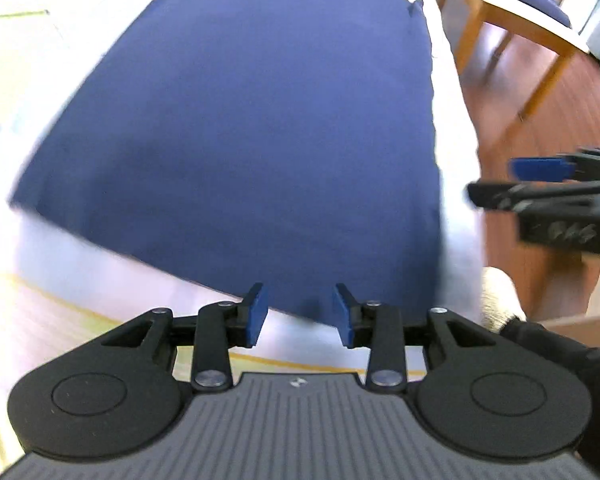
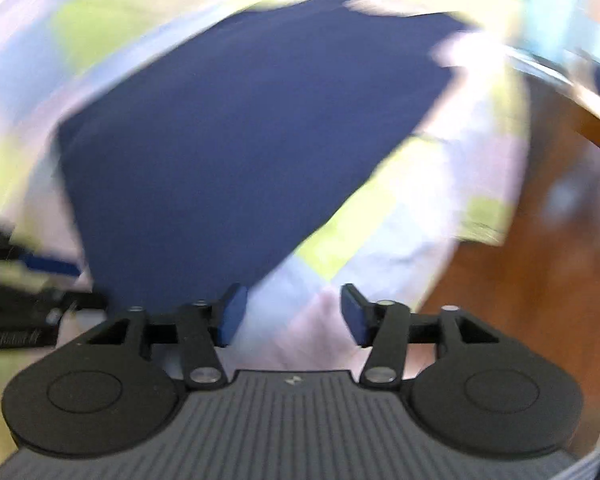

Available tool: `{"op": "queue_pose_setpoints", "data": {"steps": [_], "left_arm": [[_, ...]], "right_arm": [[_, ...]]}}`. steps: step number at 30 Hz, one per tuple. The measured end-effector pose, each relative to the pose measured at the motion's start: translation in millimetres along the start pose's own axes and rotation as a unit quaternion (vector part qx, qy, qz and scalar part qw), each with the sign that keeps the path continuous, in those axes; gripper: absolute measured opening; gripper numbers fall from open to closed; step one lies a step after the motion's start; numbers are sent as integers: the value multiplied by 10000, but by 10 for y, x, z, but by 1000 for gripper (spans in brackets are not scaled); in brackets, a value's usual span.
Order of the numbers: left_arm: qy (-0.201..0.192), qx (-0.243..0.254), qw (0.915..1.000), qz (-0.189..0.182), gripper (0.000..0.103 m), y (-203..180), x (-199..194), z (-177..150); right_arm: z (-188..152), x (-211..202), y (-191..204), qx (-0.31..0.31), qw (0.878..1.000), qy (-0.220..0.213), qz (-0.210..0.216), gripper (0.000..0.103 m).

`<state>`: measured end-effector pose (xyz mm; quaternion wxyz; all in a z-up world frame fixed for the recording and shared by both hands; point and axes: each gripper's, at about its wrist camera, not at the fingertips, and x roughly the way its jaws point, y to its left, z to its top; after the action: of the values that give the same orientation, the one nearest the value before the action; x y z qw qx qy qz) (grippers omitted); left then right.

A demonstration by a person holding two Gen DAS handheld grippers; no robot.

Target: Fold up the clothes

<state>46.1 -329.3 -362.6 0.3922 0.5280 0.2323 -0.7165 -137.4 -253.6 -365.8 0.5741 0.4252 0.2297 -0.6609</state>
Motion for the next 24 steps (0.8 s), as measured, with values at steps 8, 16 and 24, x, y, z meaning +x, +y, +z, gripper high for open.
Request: {"op": "queue_pose_setpoints", "data": {"steps": [8,16,24], "left_arm": [[-532,-217,9980,256,49,890,-374,732],[-565,159,9977,327,52,1102,-274,682],[-344,392,9983,260,52,1139,-306,339]], "right_arm": [[330,-531,970,932,9876,-722,-1033,79],[159,-594,1222,1602,9755,-556,-1399,83],[-90,-512,1400,1616,9757,-459,-1409,84]]}}
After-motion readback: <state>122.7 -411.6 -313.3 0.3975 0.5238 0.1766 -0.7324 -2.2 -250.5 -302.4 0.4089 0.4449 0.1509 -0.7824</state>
